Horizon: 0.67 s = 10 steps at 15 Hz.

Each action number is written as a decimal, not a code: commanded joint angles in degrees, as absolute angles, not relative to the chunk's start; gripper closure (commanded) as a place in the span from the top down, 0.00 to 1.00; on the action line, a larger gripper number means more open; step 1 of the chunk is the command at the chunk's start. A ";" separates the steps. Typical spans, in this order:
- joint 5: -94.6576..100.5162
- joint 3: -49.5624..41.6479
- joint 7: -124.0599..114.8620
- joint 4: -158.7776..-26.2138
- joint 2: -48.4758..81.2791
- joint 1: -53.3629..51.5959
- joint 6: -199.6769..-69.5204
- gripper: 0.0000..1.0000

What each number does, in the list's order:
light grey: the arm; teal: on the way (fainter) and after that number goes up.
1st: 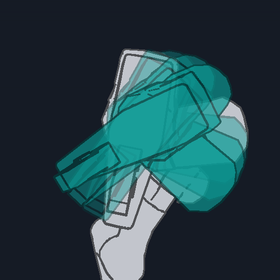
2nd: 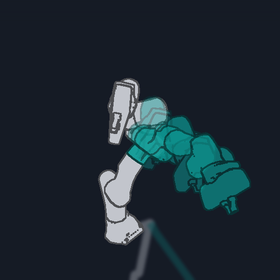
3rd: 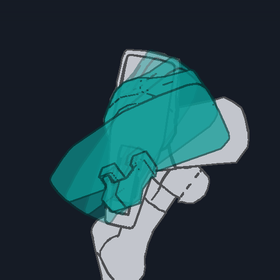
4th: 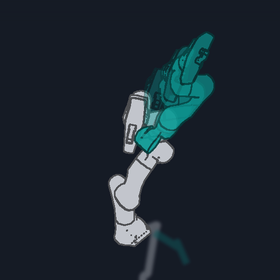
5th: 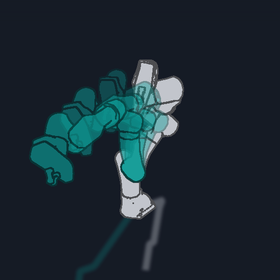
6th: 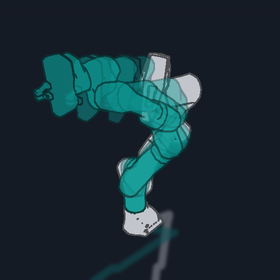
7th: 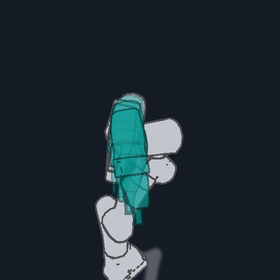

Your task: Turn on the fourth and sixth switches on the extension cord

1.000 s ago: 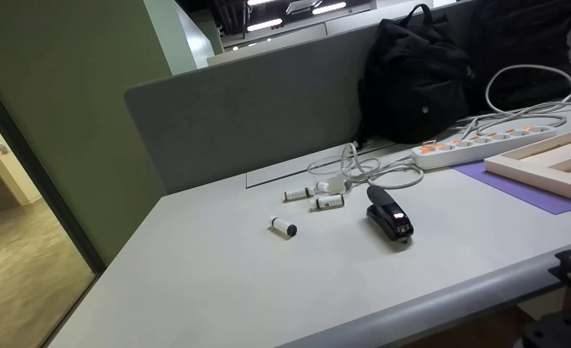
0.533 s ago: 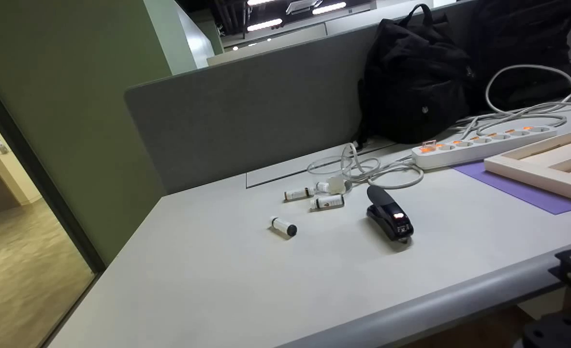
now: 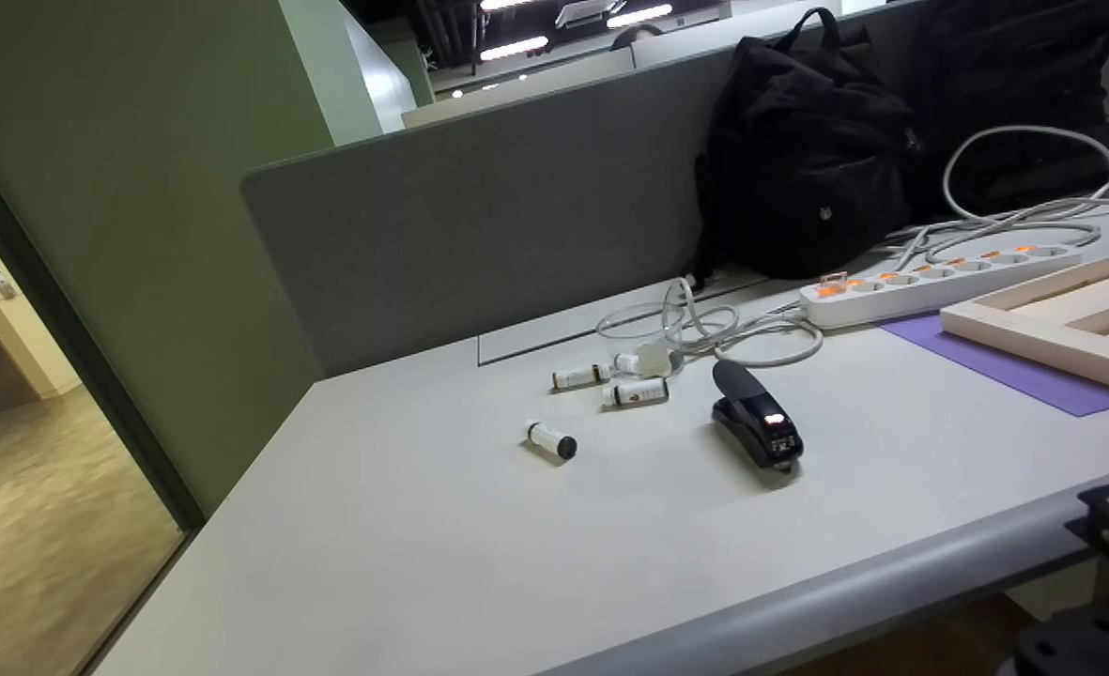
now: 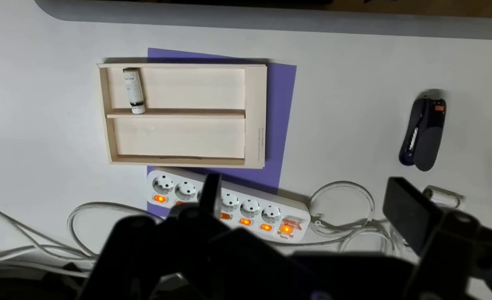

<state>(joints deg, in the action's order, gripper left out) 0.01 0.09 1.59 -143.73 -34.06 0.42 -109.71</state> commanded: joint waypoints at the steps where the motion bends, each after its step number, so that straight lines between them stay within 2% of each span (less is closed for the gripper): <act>1: -0.75 -0.46 3.96 -143.08 -31.20 -0.98 -118.65 1.00; 6: -0.87 -0.69 8.37 -135.61 -14.48 -1.84 -134.05 1.00; 10: 4.26 0.04 4.66 -124.45 0.02 0.64 -136.75 1.00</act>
<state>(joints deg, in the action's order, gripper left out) 0.32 0.03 7.80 -135.13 -11.03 -0.84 -137.05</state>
